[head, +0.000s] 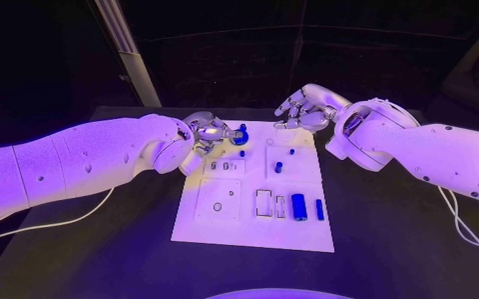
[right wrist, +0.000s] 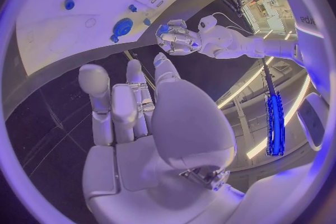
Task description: Assemble the parts on the task board
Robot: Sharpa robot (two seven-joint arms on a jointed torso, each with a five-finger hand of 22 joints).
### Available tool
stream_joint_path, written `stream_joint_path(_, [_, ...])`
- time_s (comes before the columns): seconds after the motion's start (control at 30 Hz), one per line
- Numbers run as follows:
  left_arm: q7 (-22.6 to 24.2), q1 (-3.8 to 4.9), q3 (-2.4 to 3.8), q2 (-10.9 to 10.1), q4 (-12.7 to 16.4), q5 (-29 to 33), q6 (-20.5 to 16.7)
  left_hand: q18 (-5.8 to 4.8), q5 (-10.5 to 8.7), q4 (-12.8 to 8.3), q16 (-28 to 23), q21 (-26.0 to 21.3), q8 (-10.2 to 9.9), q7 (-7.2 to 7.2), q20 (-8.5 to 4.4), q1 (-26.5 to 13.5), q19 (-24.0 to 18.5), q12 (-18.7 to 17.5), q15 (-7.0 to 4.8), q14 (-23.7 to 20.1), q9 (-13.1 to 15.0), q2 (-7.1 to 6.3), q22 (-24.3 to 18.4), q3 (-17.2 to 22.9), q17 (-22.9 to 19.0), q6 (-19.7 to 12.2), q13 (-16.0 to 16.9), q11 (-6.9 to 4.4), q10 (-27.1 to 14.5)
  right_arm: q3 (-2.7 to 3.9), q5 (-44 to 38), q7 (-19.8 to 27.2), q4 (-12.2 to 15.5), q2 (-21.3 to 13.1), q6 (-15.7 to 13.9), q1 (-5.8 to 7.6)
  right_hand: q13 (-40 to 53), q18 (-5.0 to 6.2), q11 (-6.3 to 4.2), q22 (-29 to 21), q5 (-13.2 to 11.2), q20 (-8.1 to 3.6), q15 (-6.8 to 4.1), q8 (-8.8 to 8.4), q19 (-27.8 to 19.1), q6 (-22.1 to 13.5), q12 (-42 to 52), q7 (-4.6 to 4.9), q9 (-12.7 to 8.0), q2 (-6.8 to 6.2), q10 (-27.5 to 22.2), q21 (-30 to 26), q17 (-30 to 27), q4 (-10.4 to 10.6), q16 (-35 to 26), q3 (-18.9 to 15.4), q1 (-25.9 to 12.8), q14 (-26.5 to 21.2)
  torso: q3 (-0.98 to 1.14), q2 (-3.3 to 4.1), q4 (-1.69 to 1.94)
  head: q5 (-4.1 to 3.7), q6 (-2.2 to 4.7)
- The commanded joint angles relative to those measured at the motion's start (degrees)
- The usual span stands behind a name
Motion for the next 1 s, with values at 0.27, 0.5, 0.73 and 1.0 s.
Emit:
stream_joint_path(0.27, [6.0,-0.53,0.02,-0.9,1.4,6.4,-6.0,0.11,-0.15,-7.0,0.2,0.1,-1.1,0.04,0.09,-0.3,1.8,0.4,0.30,6.0,-1.3,0.87,5.0,6.0,15.1,1.1,0.1,0.18,0.2,0.00,-10.7,-9.5,0.5,3.6,-1.6,-0.25,4.2,-1.43,-0.11,6.5,0.7,-0.03,-0.11,0.17,0.9,1.0,4.7,-0.11,-0.1,-1.34,-0.1,5.2,5.9,1.4,4.4,-1.6,-1.3,1.5,0.01,0.07,-0.07,-0.50,0.80])
stream_joint_path(0.5, [6.8,-0.68,0.02,-0.9,1.9,7.4,-6.9,0.13,-0.15,-7.1,0.2,0.0,-1.6,0.11,0.14,-0.5,1.8,0.4,0.32,6.0,-1.9,1.07,5.0,5.9,15.1,1.3,0.0,0.23,0.1,-0.07,-12.5,-12.5,-0.1,6.7,-1.2,-0.66,6.5,-1.52,-0.08,7.8,1.1,0.03,-0.08,0.26,0.6,1.4,6.9,-0.18,0.0,-2.63,-0.5,6.4,7.0,3.6,5.1,-2.3,-3.6,1.6,0.00,0.06,-0.03,-0.49,0.96])
stream_joint_path(0.73, [6.9,-0.71,0.03,-0.9,2.1,7.8,-6.9,0.12,-0.15,-7.2,0.2,0.1,-2.0,0.18,0.19,-0.8,1.8,0.4,0.37,6.0,-2.4,1.25,5.1,5.7,15.1,1.6,0.0,0.29,0.0,-0.15,-13.5,-14.7,-1.0,9.0,-1.1,-0.94,8.4,-1.58,-0.20,8.7,1.3,0.04,-0.14,0.82,0.5,2.4,8.6,-0.39,0.1,-3.47,-0.4,7.1,7.8,5.4,5.6,-2.4,-5.2,1.7,-0.03,0.05,-0.04,-0.33,1.30])
stream_joint_path(1.0, [7.0,-0.71,0.03,-0.9,2.2,8.1,-6.8,0.13,-0.14,-7.1,0.2,0.0,-2.2,0.18,0.22,-1.0,1.8,0.4,0.39,6.0,-2.8,1.37,5.0,5.6,15.1,1.9,0.0,0.31,0.0,-0.22,-18.3,-19.8,-1.6,10.8,-0.7,-1.54,15.3,-2.16,-1.80,12.5,2.8,-0.95,-1.41,4.99,2.1,7.5,14.5,-2.37,1.5,-3.68,3.5,9.6,10.2,6.1,7.1,-4.3,-11.2,2.6,-0.03,0.07,0.00,-0.26,1.57])
